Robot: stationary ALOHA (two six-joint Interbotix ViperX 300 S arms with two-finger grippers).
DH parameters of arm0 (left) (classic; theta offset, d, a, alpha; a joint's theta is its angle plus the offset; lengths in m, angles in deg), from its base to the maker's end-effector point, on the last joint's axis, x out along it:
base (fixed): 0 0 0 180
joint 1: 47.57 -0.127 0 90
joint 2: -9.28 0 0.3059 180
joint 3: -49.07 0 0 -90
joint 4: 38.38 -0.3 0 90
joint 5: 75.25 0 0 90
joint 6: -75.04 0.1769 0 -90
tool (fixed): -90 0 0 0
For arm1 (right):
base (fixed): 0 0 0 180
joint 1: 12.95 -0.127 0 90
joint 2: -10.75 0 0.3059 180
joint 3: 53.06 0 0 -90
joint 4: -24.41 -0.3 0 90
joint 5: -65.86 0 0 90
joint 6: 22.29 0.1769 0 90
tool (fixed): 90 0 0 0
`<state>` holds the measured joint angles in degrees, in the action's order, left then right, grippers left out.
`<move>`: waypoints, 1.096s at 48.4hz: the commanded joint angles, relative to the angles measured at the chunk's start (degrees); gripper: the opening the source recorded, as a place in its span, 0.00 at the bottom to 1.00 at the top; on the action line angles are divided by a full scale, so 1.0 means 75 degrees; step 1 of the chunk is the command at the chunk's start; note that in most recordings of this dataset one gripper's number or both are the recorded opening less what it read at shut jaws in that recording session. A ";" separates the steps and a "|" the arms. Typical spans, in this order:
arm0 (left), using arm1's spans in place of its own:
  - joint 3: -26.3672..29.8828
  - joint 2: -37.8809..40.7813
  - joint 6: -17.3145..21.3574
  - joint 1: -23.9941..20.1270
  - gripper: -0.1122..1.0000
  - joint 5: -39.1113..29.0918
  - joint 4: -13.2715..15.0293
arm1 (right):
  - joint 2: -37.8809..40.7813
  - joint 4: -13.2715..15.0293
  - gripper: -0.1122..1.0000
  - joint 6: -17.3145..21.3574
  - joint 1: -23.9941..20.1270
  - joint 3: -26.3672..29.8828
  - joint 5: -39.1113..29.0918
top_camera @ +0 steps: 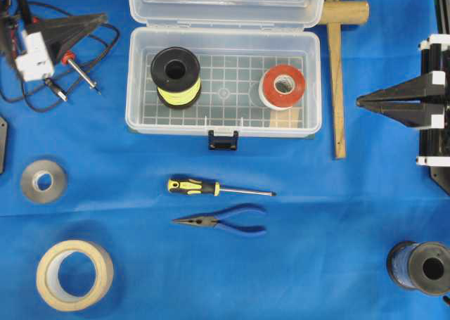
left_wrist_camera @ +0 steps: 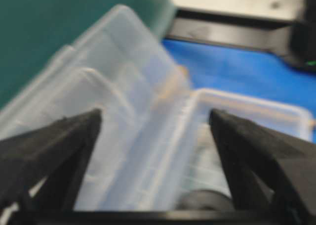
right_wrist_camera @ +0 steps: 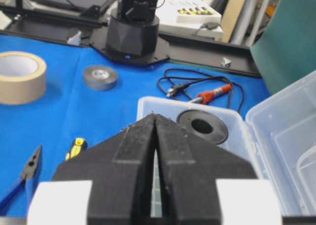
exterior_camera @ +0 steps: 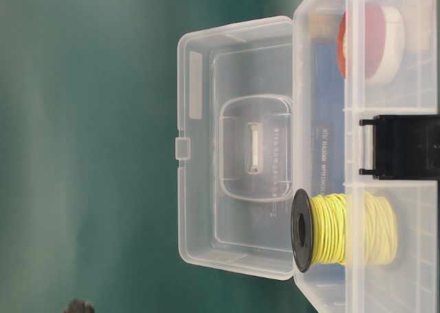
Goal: Close the tool box with the left arm.
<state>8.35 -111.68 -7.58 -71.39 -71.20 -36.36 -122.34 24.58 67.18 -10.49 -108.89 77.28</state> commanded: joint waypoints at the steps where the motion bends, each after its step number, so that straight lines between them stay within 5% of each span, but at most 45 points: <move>1: 0.0598 0.0434 0.0270 -0.0211 0.87 -0.0023 -0.0012 | 0.0082 -0.0012 0.10 0.0012 0.0035 0.0199 0.0035; 12: 0.2051 0.2109 0.0691 -0.0949 0.87 -0.0668 -0.0012 | 0.0129 -0.0012 0.10 0.0023 0.0035 0.0199 -0.0059; 32: 0.5133 0.5027 0.0750 -0.1781 0.89 -0.3410 -0.0117 | 0.0270 -0.0012 0.10 0.0070 0.0035 0.0164 -0.0246; 41: 0.5871 0.5754 0.0762 -0.1980 0.89 -0.4336 -0.0129 | 0.0410 0.0000 0.10 0.0070 0.0035 0.0129 -0.0246; 53: 0.5977 0.6035 0.0750 -0.1945 0.89 -0.4723 -0.0129 | 0.0457 -0.0012 0.10 0.0070 0.0035 0.0129 -0.0258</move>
<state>51.77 -65.63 -1.86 -86.25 -106.45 -37.24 -119.26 24.58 67.62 -10.31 -108.89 75.17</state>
